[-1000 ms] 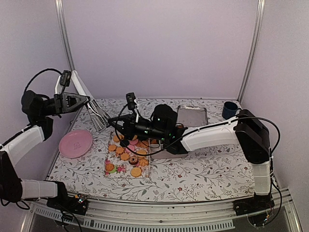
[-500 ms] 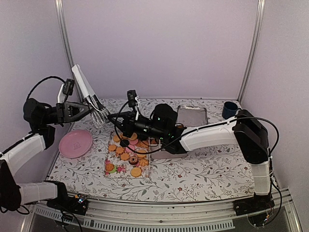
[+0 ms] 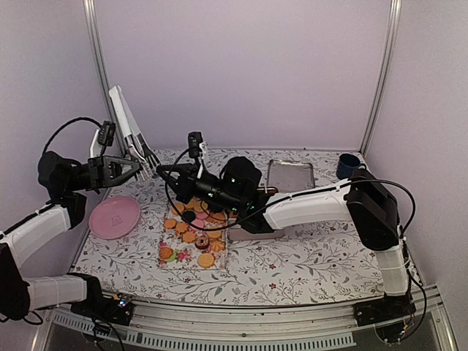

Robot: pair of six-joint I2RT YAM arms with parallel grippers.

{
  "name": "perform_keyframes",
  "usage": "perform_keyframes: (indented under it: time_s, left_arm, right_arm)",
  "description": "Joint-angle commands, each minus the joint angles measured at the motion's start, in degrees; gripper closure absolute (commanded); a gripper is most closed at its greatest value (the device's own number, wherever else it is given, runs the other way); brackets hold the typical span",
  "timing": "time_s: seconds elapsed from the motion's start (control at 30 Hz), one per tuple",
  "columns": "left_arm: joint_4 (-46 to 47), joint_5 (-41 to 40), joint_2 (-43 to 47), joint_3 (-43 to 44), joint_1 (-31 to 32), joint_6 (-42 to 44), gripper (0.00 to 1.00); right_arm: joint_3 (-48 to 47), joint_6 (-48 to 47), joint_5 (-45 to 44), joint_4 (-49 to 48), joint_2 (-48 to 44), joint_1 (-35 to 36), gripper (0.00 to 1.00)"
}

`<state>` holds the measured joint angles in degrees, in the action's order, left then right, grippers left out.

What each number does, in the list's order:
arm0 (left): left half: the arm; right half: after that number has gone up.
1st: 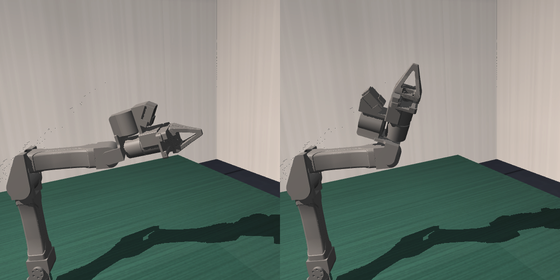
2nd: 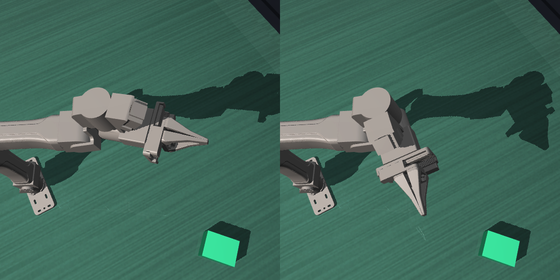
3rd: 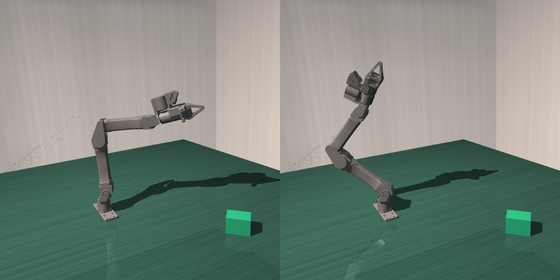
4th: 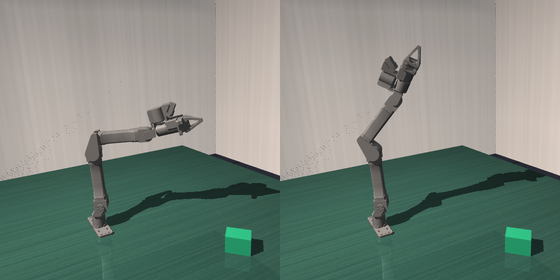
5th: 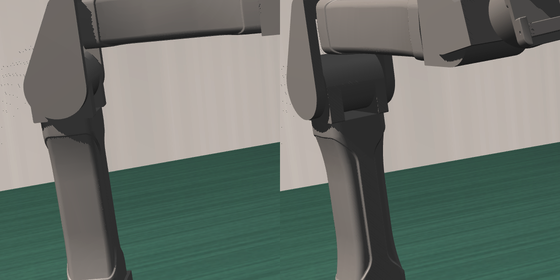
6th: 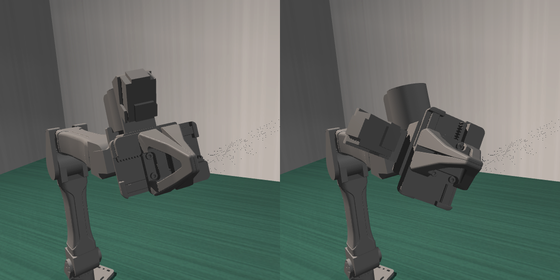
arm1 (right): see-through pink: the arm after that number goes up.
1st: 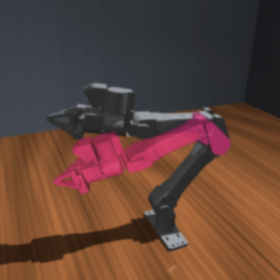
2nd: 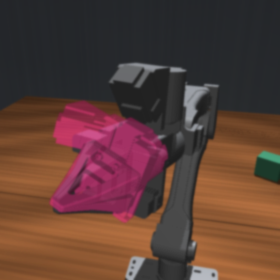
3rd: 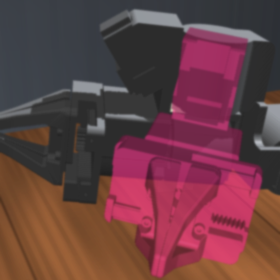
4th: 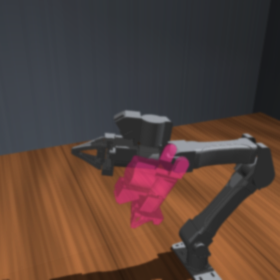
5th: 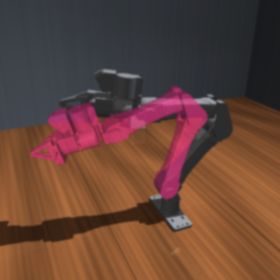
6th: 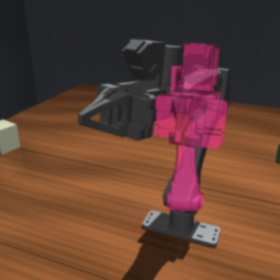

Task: Pack the cookies
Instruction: Pass from the right arm to the left, then pass from the left arm to the right

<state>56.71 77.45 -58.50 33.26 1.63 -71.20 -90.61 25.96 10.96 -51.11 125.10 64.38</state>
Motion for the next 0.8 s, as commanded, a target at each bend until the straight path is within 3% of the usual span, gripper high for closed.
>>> perform_keyframes:
  time_s: [0.0,0.07,0.17,0.2,0.27,0.37,0.43,0.5,0.57,0.63,0.77]
  left_arm:
    - [1.44,-0.45,0.96,-2.10,1.02,0.18,0.90]
    - [1.56,-0.40,1.25,-2.39,1.13,0.18,1.00]
    - [1.42,-0.29,1.41,-2.73,1.05,0.44,1.00]
    - [1.20,-0.05,1.33,-2.71,1.05,0.89,1.00]
    - [0.08,1.01,1.18,-2.47,1.02,2.72,1.00]
    - [-7.37,3.84,1.44,-0.82,0.90,11.49,1.00]
    - [-22.12,4.80,2.24,2.27,0.99,24.59,1.00]
    - [-52.06,3.60,2.37,8.12,1.36,46.98,1.00]
    - [-80.61,-6.31,-0.08,16.80,4.11,71.99,1.00]
    - [-95.34,-15.17,-3.78,22.12,7.46,86.00,1.00]
    - [-110.02,-23.65,-5.81,26.23,8.82,101.66,1.00]
  right_arm:
    - [-2.25,-0.91,-3.21,-5.38,1.18,0.75,1.00]
    - [-2.08,-0.96,-3.86,-6.04,1.41,0.90,1.00]
    - [-1.92,-0.84,-2.89,-6.63,1.80,1.07,1.00]
    - [-1.75,-1.11,-2.39,-6.71,1.70,1.21,0.93]
    - [-0.22,-1.76,-1.64,-6.72,0.51,1.19,0.70]
    - [4.76,-4.82,0.21,-3.09,-4.17,0.30,0.41]
    - [7.93,-6.60,4.41,0.70,-8.23,-1.80,0.28]
    - [11.56,-8.19,9.43,3.40,-12.59,-4.55,0.17]
    - [13.78,-9.94,15.42,6.91,-16.08,-7.04,0.11]
    - [14.56,-10.88,21.48,10.66,-18.54,-8.93,0.00]
    - [12.97,-15.00,29.77,19.11,-20.91,-10.02,0.01]
